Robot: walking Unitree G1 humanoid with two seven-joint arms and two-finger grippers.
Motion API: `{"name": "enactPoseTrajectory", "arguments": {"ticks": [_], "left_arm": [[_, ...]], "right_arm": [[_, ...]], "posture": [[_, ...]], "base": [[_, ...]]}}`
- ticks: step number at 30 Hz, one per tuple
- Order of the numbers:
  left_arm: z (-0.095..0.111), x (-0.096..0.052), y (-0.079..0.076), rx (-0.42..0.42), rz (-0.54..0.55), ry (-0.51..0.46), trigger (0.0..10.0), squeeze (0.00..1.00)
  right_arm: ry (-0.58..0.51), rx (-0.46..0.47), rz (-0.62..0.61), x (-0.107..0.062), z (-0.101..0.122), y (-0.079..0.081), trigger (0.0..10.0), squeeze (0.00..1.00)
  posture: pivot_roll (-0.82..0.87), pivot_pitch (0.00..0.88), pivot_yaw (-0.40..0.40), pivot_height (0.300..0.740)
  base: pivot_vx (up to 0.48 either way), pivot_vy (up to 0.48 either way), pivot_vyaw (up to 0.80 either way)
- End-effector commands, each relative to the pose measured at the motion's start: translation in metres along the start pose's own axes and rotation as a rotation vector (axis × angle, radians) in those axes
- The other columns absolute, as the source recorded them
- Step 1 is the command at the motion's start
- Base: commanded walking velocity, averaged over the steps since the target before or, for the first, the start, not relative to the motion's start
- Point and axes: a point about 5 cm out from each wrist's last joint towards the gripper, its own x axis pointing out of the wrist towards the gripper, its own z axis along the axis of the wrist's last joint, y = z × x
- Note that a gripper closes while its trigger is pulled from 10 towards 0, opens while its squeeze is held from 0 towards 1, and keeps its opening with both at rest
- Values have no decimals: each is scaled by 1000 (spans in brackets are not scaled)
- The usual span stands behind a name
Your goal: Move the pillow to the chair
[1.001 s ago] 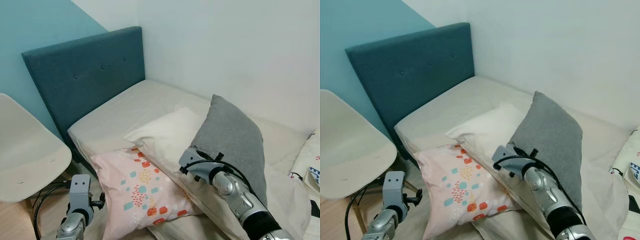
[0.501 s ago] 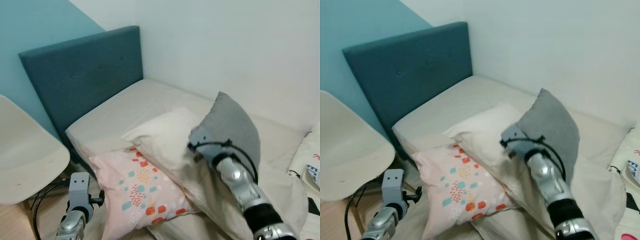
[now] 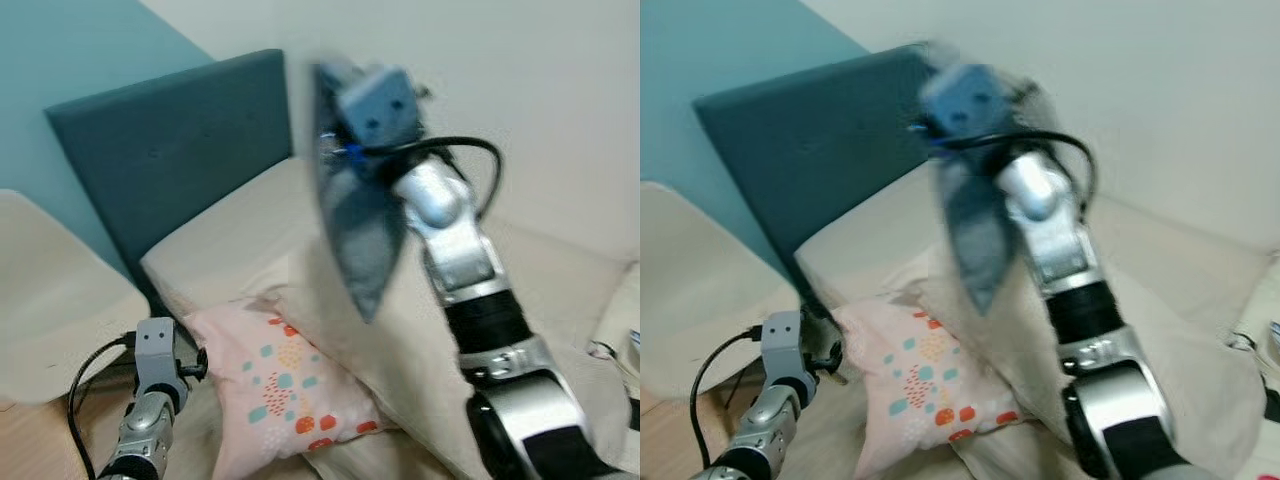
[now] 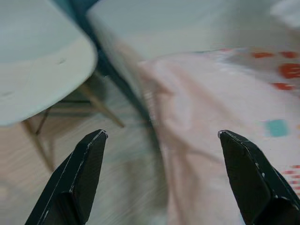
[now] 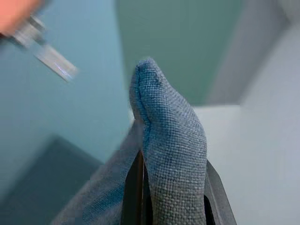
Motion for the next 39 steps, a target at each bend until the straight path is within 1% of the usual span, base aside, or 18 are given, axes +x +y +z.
{"name": "enactPoseTrajectory", "arguments": {"ticks": [1, 2, 4, 5, 8, 9, 11, 12, 13, 16, 17, 19, 20, 23, 24, 29, 33, 39], "left_arm": [[-6, -3, 10, -3, 35, 28, 10000, 0], [-6, -3, 10, -3, 35, 28, 10000, 0], [-11, -5, 9, 0, 36, 41, 10000, 0], [-11, -5, 9, 0, 36, 41, 10000, 0], [-18, -7, 9, 16, 38, 73, 10000, 0], [-18, -7, 9, 16, 38, 73, 10000, 0], [-23, -10, 10, 27, 44, 104, 10000, 0], [-23, -10, 10, 27, 44, 104, 10000, 0], [-27, -12, 12, 31, 47, 115, 10000, 0], [-33, -16, 15, 46, 48, 129, 10000, 0], [-33, -16, 15, 46, 48, 129, 10000, 0], [-40, -19, 17, 72, 51, 157, 10000, 0], [-40, -19, 17, 72, 51, 157, 10000, 0], [-54, -28, 23, 116, 64, 219, 10000, 0], [-54, -28, 23, 116, 64, 219, 10000, 0], [-81, -46, 37, 161, 109, 341, 10000, 0], [-96, -59, 47, 147, 142, 420, 10000, 0], [-112, -72, 50, 168, 136, 494, 10000, 0]], "right_arm": [[-75, 31, 12, 5, 14, -1, 0, 0], [-75, 31, 12, 5, 14, -1, 0, 0], [-107, 145, 63, 6, 19, 6, 0, 0], [-107, 145, 63, 6, 19, 6, 0, 0], [-90, 361, 119, 2, 14, 22, 0, 0], [-90, 361, 119, 2, 14, 22, 0, 0], [-30, 436, 155, -6, 0, 40, 0, 0], [-30, 436, 155, -6, 0, 40, 0, 0], [22, 473, 178, -14, -12, 54, 0, 0], [110, 505, 212, -28, -30, 74, 0, 0], [110, 505, 212, -28, -30, 74, 0, 0], [198, 532, 253, -43, -47, 92, 0, 0], [198, 532, 253, -43, -47, 92, 0, 0], [333, 574, 303, -71, -71, 118, 0, 0], [333, 574, 303, -71, -71, 118, 0, 0], [510, 620, 382, -114, -96, 148, 0, 0], [555, 628, 421, -127, -101, 158, 0, 0], [569, 641, 466, -135, -102, 166, 0, 0]], "posture": [[-120, 0, 33, 740], [-120, 0, 33, 740], [-119, 0, 33, 740], [-119, 0, 33, 740], [-114, 2, 32, 740], [-114, 2, 32, 740], [-111, 5, 32, 740], [-111, 5, 32, 740], [-111, 5, 32, 740], [-111, 8, 34, 740], [-111, 8, 34, 740], [-106, 12, 38, 740], [-106, 12, 38, 740], [-104, 14, 44, 740], [-104, 14, 44, 740], [-103, 19, 53, 740], [-103, 21, 58, 740], [-107, 23, 61, 740]], "base": [[0, 0, 781], [0, 0, 781], [0, 0, 781], [0, 0, 781], [-107, 0, 781], [-322, 0, 781], [-480, 0, 781], [-480, 0, 781], [-412, 0, 781], [-137, 0, 781], [0, 0, 781], [0, 0, 781], [0, 0, 781], [0, 0, 781], [0, 0, 781], [0, 0, 781], [0, 0, 781], [0, 0, 781]]}}
